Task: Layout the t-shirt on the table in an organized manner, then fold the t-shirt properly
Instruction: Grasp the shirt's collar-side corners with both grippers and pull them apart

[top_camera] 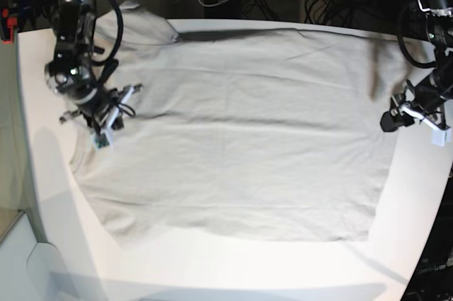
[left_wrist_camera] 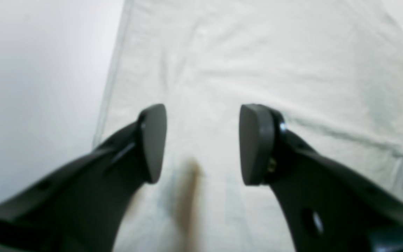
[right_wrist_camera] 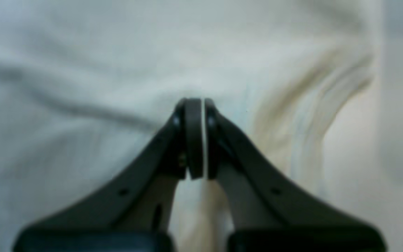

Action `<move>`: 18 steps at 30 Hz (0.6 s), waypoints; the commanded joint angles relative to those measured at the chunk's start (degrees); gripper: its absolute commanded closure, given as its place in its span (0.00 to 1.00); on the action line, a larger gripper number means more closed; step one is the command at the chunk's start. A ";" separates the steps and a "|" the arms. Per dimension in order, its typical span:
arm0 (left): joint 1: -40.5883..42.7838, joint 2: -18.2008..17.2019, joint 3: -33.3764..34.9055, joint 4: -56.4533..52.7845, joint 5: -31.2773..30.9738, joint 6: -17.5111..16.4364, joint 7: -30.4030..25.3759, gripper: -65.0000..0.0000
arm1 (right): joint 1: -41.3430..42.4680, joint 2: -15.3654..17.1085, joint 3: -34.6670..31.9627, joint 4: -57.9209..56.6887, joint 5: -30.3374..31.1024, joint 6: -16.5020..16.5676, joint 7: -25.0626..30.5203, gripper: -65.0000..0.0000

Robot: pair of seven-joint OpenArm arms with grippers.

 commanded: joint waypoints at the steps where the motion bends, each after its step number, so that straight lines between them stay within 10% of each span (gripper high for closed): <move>1: -0.81 -1.40 -0.45 0.87 -1.13 -0.52 -1.12 0.50 | 0.81 0.49 0.00 1.20 0.68 0.10 0.83 0.97; 18: -0.46 -1.40 -0.45 0.43 -1.05 -0.52 -1.21 0.50 | 18.48 3.48 -0.09 -27.63 0.68 0.18 0.48 0.97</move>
